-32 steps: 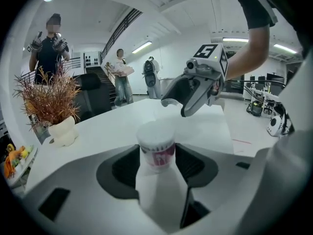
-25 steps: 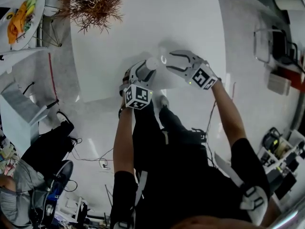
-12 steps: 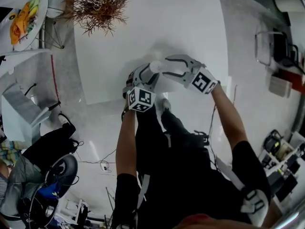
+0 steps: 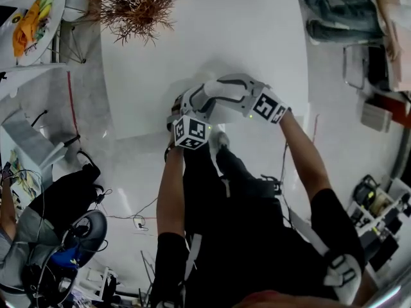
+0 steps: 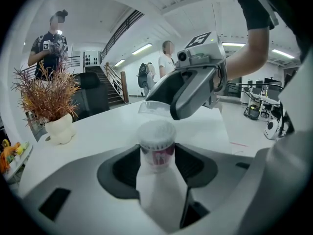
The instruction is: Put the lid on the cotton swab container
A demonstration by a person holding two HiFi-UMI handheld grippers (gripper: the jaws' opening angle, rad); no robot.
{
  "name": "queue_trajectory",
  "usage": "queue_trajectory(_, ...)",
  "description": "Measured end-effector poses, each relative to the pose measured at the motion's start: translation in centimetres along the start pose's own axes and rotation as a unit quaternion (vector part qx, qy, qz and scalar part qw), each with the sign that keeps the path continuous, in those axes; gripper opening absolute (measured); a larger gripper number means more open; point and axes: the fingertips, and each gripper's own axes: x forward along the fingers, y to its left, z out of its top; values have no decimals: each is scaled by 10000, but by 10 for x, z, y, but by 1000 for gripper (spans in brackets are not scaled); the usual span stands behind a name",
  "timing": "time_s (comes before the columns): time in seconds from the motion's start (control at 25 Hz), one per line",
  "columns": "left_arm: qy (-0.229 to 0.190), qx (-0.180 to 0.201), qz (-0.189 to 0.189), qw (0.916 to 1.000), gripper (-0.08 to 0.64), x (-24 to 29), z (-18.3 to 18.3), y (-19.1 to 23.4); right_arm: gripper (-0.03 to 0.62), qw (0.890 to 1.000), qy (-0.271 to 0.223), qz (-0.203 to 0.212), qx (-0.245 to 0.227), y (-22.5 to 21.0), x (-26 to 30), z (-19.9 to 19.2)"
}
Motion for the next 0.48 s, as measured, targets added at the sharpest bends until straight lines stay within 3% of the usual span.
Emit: queue_trajectory(0.48,-43,-4,-3,10000,222,0,0,0,187,9994,185,183,243,3,14,-1)
